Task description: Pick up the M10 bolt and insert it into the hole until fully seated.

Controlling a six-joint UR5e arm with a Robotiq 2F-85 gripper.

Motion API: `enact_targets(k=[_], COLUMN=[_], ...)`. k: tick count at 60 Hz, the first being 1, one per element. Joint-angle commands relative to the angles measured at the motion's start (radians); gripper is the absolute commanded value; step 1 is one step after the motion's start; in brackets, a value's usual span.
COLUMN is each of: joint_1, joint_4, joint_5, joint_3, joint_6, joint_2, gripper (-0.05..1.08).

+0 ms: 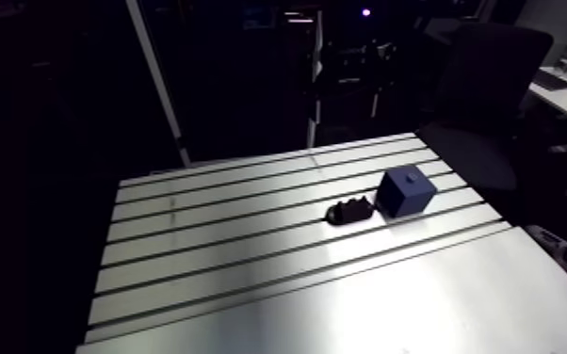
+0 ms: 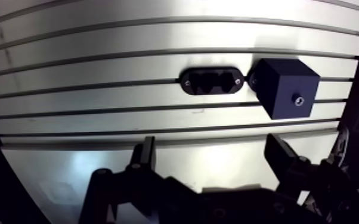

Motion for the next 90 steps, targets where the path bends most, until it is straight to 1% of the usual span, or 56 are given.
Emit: enact_targets(k=[1, 7, 11, 18, 26, 27, 28, 30, 31, 32, 33, 34, 35, 36, 37, 38, 53, 58, 67, 73, 77, 79, 90], joint_1=[0.032, 0.032, 0.032, 0.032, 0.033, 0.033, 0.033, 0.033, 0.033, 0.032, 0.032, 0.032, 0.032, 0.032, 0.032, 0.032, 0.033, 0.033, 0.033, 0.042, 0.047, 0.047, 0.049], joint_4=[0.107, 0.135, 0.139, 0.139, 0.139, 0.139, 0.139, 0.139, 0.139, 0.139, 0.139, 0.139, 0.139, 0.139, 0.139, 0.139, 0.139, 0.137, 0.136, 0.135, 0.131, 0.126, 0.11], joint_5=[-0.003, -0.005, -0.005, 0.001, 0.008, 0.014, 0.014, 0.03, 0.03, 0.042, 0.042, 0.054, 0.054, 0.064, 0.064, 0.068, 0.07, 0.065, 0.064, 0.066, 0.061, 0.064, 0.064], joint_3=[-0.105, -0.147, -0.16, -0.162, -0.161, -0.162, -0.162, -0.169, -0.169, -0.174, -0.174, -0.177, -0.177, -0.179, -0.179, -0.178, -0.158, -0.156, -0.161, -0.154, -0.149, -0.147, -0.134], joint_6=[0.026, 0.02, 0.02, 0.018, 0.021, 0.022, 0.022, 0.024, 0.024, 0.024, 0.024, 0.024, 0.024, 0.024, 0.024, 0.024, 0.024, 0.024, 0.024, 0.024, 0.026, 0.027, 0.027], joint_2=[-0.013, -0.013, -0.014, -0.02, -0.044, -0.051, -0.051, -0.068, -0.068, -0.075, -0.075, -0.079, -0.079, -0.084, -0.084, -0.086, -0.102, -0.105, -0.109, -0.124, -0.125, -0.125, -0.122], gripper=[0.01, 0.01, 0.01, 0.01, 0.01, 0.01, 0.01, 0.01, 0.01, 0.01, 0.01, 0.01, 0.01, 0.01, 0.01, 0.01, 0.01, 0.01, 0.01, 0.01, 0.01, 0.01, 0.01])
